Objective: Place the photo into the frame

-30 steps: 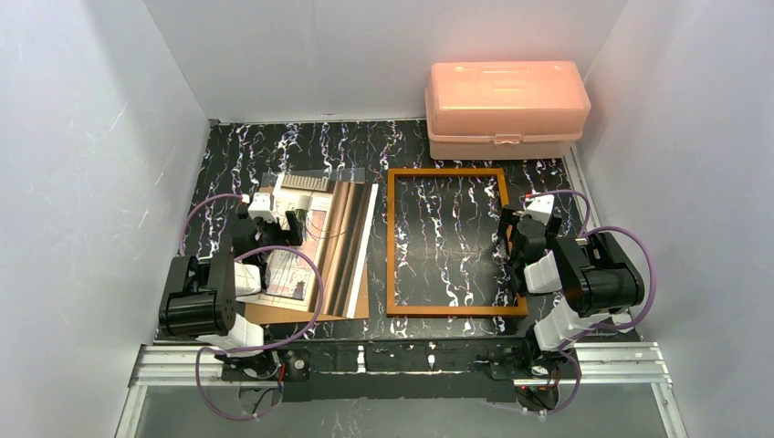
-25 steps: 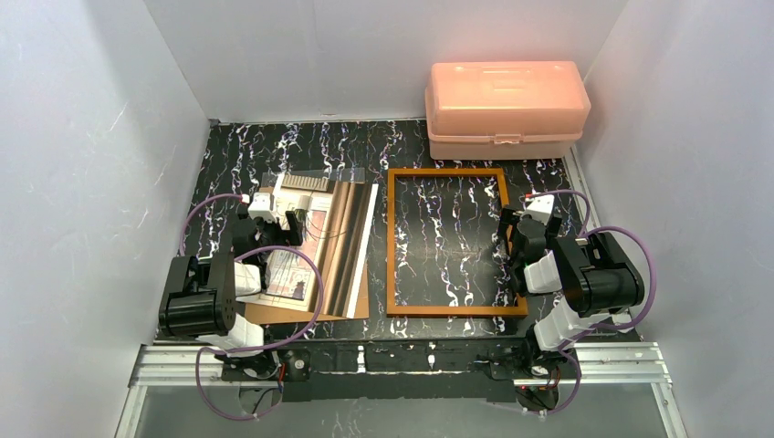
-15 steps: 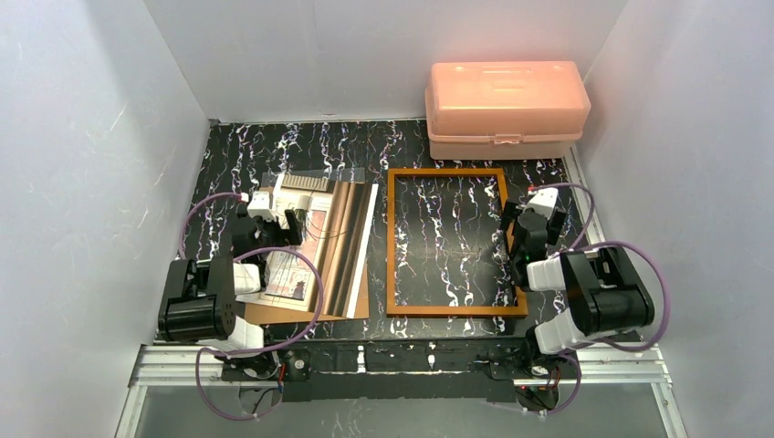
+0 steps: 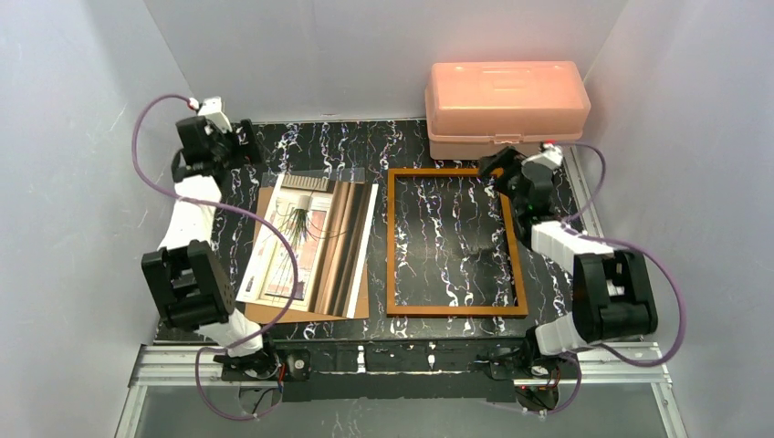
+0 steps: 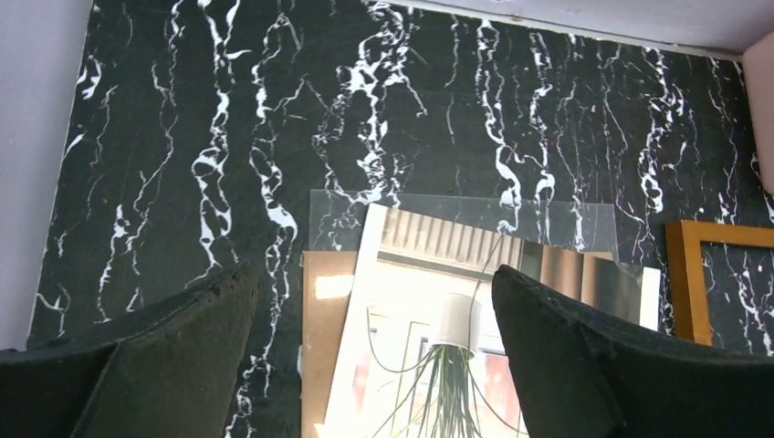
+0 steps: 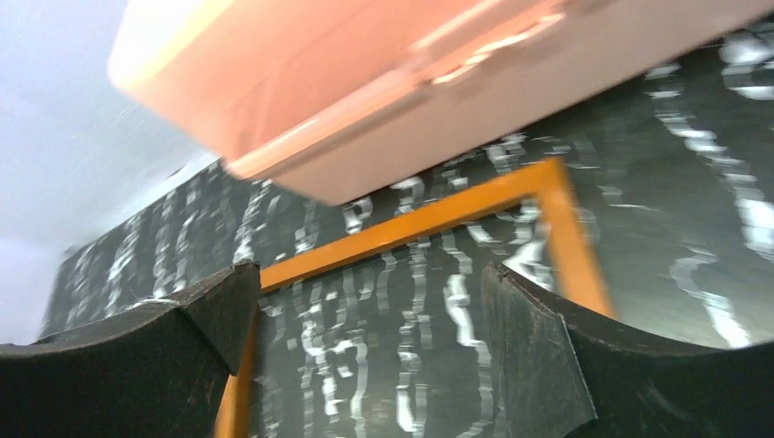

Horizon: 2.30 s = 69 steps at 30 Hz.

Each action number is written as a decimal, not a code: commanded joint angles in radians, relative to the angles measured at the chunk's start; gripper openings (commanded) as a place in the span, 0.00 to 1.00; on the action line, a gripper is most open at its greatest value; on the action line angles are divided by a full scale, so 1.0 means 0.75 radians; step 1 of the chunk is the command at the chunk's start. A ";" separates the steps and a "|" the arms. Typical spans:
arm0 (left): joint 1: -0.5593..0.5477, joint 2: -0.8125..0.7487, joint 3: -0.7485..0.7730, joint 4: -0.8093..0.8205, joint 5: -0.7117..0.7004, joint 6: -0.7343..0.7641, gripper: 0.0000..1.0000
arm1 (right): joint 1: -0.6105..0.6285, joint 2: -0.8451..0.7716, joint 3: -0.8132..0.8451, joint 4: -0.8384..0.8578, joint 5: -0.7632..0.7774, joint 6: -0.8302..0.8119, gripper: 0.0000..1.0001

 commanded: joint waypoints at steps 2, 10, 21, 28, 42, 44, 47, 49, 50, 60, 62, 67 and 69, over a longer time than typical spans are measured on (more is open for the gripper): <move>0.071 0.196 0.366 -0.725 0.051 0.050 0.98 | 0.214 0.107 0.360 -0.407 -0.228 -0.060 0.99; 0.134 0.220 0.399 -0.814 0.034 0.074 0.98 | 0.677 0.447 1.028 -1.158 0.268 -0.402 0.99; 0.142 0.221 0.425 -0.990 0.077 0.132 0.98 | 0.969 0.798 1.332 -1.526 0.427 -0.279 0.95; 0.142 0.214 0.469 -1.125 0.178 0.124 0.98 | 1.004 0.808 1.199 -1.544 0.437 -0.220 0.88; 0.136 0.146 0.519 -1.251 0.270 0.125 0.98 | 1.008 0.877 1.051 -1.413 0.303 -0.151 0.67; 0.132 0.139 0.512 -1.254 0.266 0.135 0.98 | 1.009 0.885 1.049 -1.408 0.302 -0.140 0.61; 0.120 0.134 0.503 -1.267 0.268 0.139 0.98 | 1.009 0.896 1.049 -1.406 0.304 -0.118 0.53; 0.101 0.123 0.498 -1.282 0.279 0.149 0.98 | 1.009 0.894 1.047 -1.407 0.312 -0.102 0.45; 0.086 0.114 0.492 -1.285 0.279 0.152 0.98 | 1.009 0.888 1.051 -1.407 0.311 -0.095 0.37; -0.052 0.077 0.462 -1.312 0.322 0.051 0.98 | 1.009 0.649 1.278 -1.463 0.276 0.017 0.01; -0.052 0.089 0.487 -1.337 0.350 0.031 0.98 | 1.009 0.610 1.338 -1.482 0.250 0.046 0.01; -0.052 0.093 0.506 -1.361 0.399 0.021 0.98 | 1.008 0.528 1.441 -1.507 0.151 0.164 0.01; -0.052 0.092 0.505 -1.361 0.420 0.008 0.98 | 1.006 0.506 1.491 -1.505 0.116 0.196 0.01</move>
